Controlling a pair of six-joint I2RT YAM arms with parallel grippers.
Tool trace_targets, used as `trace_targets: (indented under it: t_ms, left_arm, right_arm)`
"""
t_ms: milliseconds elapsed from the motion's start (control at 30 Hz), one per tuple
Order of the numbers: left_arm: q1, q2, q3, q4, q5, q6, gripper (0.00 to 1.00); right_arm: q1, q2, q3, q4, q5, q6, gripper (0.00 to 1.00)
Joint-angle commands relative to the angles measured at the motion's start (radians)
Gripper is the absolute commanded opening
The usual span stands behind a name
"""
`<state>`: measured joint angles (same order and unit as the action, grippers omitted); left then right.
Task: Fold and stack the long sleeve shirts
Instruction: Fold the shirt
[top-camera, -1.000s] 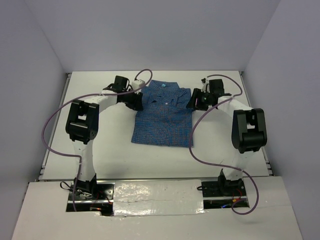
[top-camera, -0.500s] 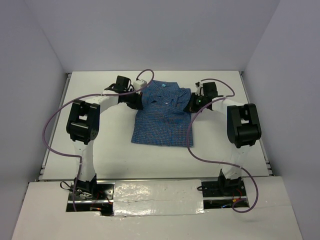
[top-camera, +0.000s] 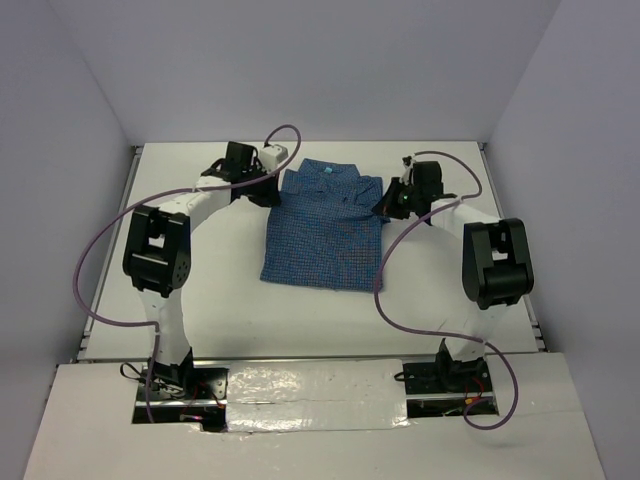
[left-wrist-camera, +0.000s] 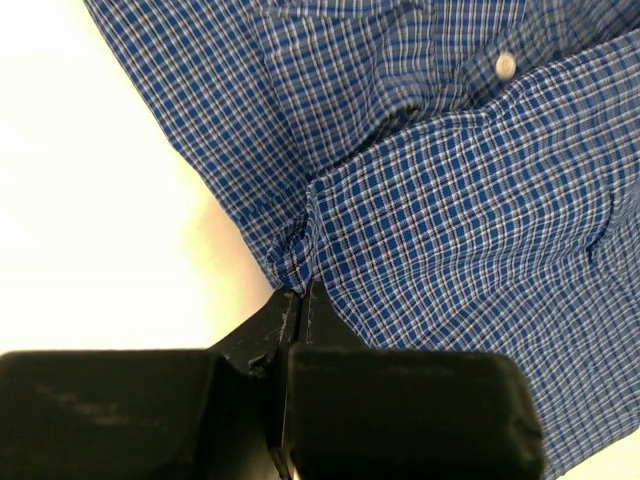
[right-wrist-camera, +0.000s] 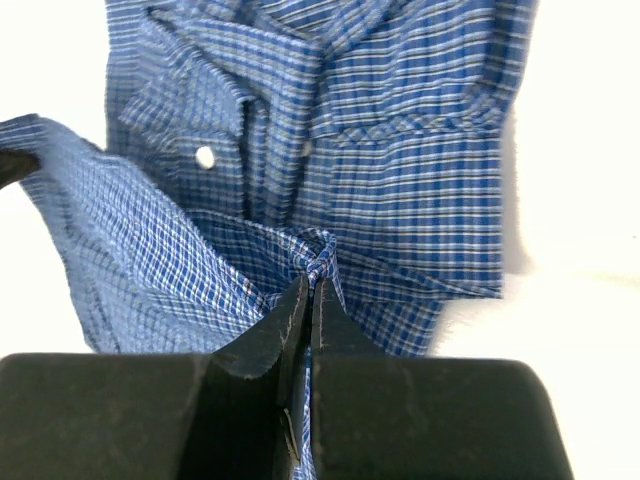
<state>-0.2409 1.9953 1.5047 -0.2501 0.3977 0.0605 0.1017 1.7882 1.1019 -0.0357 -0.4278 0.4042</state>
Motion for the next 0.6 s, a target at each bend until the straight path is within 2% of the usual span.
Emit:
trace_targets:
  t_ms: [0,233,300,333,367,400,433,567]
  left_arm:
    - [0.005,-0.020,0.043,0.029,-0.022,-0.028,0.00]
    - [-0.003,0.054,0.031,0.075,-0.051,-0.027,0.00]
    - [-0.005,0.068,0.035,0.080,-0.075,-0.025,0.08]
    - [-0.003,0.085,0.052,0.060,-0.080,-0.024,0.25]
    - [-0.003,0.089,0.057,0.054,-0.085,-0.015,0.33]
    - [-0.005,0.091,0.058,0.052,-0.092,-0.010,0.40]
    - [-0.005,0.086,0.057,0.057,-0.095,-0.008,0.50]
    - [-0.005,0.071,0.115,0.012,-0.117,-0.007,0.64]
  right_arm:
    - [-0.007,0.006,0.055,-0.007,0.089,0.012,0.00]
    - [-0.010,0.115,0.128,-0.058,0.155,0.007,0.00]
    - [-0.011,0.140,0.160,-0.078,0.156,0.004,0.00]
    - [-0.010,0.161,0.192,-0.090,0.173,0.004,0.02]
    - [-0.011,0.171,0.205,-0.102,0.184,-0.001,0.08]
    - [-0.011,0.184,0.219,-0.121,0.201,-0.005,0.19]
    - [-0.011,0.191,0.254,-0.131,0.207,-0.013,0.46]
    - [-0.011,0.168,0.360,-0.248,0.274,-0.048,0.60]
